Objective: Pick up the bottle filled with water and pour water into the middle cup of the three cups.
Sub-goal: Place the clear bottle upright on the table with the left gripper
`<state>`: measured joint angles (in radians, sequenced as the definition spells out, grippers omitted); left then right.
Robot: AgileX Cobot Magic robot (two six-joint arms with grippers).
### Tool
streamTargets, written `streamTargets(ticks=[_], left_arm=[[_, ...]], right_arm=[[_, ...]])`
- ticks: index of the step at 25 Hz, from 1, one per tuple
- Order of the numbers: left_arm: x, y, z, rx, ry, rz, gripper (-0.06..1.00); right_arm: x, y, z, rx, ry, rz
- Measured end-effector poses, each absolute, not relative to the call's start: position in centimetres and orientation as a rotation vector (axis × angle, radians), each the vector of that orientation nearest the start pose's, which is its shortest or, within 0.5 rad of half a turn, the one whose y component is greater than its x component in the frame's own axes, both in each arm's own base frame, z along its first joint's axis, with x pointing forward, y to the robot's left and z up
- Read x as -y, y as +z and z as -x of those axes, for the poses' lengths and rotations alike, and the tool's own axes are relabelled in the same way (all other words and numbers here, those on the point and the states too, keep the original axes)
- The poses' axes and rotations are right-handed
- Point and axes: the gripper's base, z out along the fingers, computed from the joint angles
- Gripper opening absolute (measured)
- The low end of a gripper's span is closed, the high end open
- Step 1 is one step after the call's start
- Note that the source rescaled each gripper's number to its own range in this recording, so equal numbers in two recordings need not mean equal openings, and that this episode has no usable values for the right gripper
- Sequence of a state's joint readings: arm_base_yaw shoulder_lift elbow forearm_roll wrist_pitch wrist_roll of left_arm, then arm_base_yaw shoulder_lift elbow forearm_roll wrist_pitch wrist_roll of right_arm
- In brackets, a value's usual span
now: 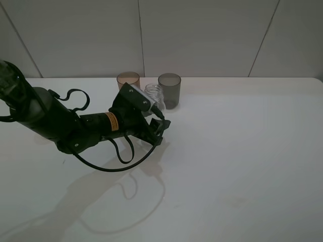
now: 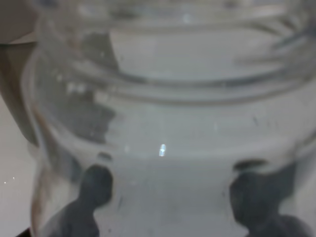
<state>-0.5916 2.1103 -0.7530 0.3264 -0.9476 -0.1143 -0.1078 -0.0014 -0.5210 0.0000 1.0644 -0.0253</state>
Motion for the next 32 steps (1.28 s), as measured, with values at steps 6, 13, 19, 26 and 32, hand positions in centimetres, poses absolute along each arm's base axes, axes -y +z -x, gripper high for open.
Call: streamTargets(ticks=[6,13,19,26,32], left_arm=[[21.7,8.2,-28.1,-1.772,-0.596,-0.811,0.2],[21.8,8.3,-28.1,-1.746,-0.578,-0.836,0.22],[21.8,8.6,-28.1,-1.722,-0.563,-0.853,0.81],[21.8,11.4,-28.3,-1.639,-0.549,-0.834,1.0],[21.7,15.4,-28.2,-1.54,-0.543,-0.796,1.0]], right_arm=[[-0.1,28.3,0.8,-2.025,-0.084,-0.084],[-0.1,28.3,0.8,-2.025,-0.084,-0.084],[-0.1,28.3,0.8,-2.025,-0.084,-0.084],[-0.1,28.3,0.8,-2.025,-0.084,-0.084],[-0.1,28.3,0.8,-2.025,-0.084,-0.084]])
